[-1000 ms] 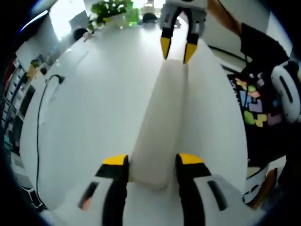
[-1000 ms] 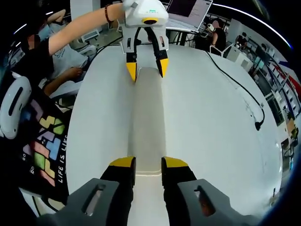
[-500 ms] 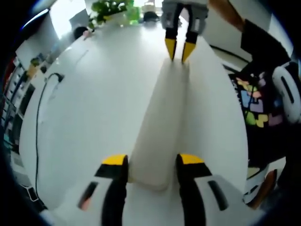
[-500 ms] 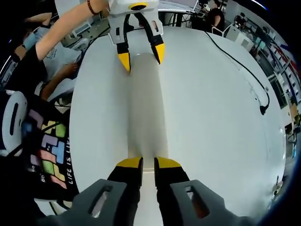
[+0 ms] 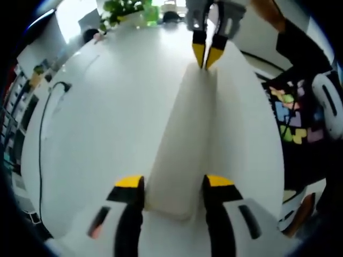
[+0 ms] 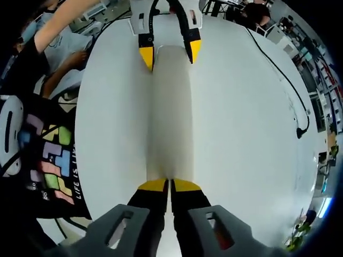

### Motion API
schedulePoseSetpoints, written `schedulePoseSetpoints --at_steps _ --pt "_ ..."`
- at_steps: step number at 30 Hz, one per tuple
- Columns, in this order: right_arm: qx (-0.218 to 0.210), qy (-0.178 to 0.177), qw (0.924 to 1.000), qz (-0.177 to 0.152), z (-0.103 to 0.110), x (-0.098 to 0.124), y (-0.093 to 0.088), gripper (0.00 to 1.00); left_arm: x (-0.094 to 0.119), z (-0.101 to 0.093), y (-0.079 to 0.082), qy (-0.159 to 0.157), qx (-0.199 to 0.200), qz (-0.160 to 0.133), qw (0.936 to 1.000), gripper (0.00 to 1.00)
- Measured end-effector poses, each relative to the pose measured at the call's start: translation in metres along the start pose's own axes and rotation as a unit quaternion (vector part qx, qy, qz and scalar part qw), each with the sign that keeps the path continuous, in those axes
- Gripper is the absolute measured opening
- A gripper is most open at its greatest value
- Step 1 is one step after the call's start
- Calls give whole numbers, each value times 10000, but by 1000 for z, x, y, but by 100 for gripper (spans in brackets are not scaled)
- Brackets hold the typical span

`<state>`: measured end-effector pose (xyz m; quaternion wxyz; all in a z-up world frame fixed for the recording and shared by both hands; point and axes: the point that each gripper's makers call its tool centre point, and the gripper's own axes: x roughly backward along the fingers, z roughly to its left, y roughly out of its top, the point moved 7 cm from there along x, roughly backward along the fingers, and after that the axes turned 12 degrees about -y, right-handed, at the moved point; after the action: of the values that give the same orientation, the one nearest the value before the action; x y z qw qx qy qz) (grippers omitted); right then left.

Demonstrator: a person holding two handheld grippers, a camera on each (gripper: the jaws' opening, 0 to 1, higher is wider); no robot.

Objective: Arrange the utensils inside the cutlery case until each visible utensil rests in its matching compartment.

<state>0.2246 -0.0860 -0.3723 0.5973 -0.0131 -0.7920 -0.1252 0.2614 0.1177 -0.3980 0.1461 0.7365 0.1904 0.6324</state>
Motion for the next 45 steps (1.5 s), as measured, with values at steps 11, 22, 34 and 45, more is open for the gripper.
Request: schedulePoseSetpoints --at_steps 11,22,34,45 --pt "37 59 9999 91 -1 -1 2 0 -1 1 1 -74 86 20 9999 47" --pt "219 14 9997 115 -1 0 1 0 -3 -4 3 -94 245 261 9993 47" --pt "325 49 9993 166 -1 -2 2 0 -10 -7 5 -141 347 506 9980 48" --pt "221 116 9990 358 -1 -5 5 0 -13 -7 4 -162 319 449 9984 49"
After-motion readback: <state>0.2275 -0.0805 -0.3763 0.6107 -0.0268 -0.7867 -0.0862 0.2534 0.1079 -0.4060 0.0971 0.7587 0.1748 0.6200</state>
